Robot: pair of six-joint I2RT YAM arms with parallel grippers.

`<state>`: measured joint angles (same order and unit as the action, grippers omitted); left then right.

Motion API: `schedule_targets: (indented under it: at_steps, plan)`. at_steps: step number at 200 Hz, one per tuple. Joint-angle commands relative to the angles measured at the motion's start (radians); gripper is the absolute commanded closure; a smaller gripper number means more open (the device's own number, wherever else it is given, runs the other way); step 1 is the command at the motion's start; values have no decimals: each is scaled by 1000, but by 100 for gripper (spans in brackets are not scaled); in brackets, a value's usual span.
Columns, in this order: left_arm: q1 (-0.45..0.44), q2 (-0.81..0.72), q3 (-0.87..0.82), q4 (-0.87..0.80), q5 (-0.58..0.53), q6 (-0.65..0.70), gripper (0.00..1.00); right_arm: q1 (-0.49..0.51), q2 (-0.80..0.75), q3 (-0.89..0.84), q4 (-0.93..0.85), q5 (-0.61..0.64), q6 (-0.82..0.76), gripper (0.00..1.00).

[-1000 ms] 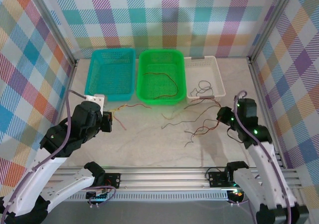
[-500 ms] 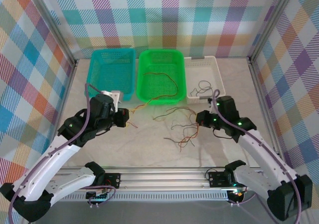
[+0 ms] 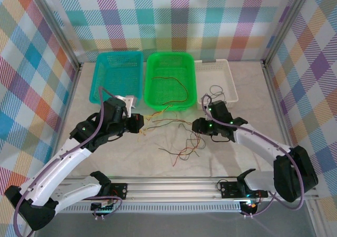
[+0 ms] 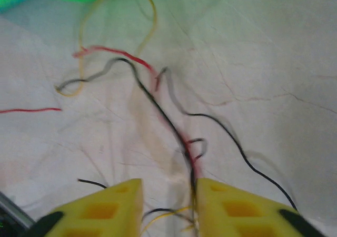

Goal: Untangle the cables

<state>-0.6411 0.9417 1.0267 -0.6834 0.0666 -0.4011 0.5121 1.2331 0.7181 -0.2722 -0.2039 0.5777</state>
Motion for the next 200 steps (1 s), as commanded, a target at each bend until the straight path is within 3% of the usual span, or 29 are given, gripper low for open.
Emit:
schedule_targets:
  at_steps: [1, 47, 104, 200]
  plan:
    - [-17, 13, -11, 51, 24, -17, 100, 9, -104, 20, 68, -29, -19, 57]
    - [-47, 43, -16, 84, 22, -28, 100, 26, -143, 53, 95, -136, 12, 48]
    - [-134, 84, -4, 102, -39, -34, 100, 118, -5, 89, 272, -193, 157, 44]
    - [-218, 77, -23, 104, -102, -37, 100, 144, 22, 111, 261, -31, 216, 44]
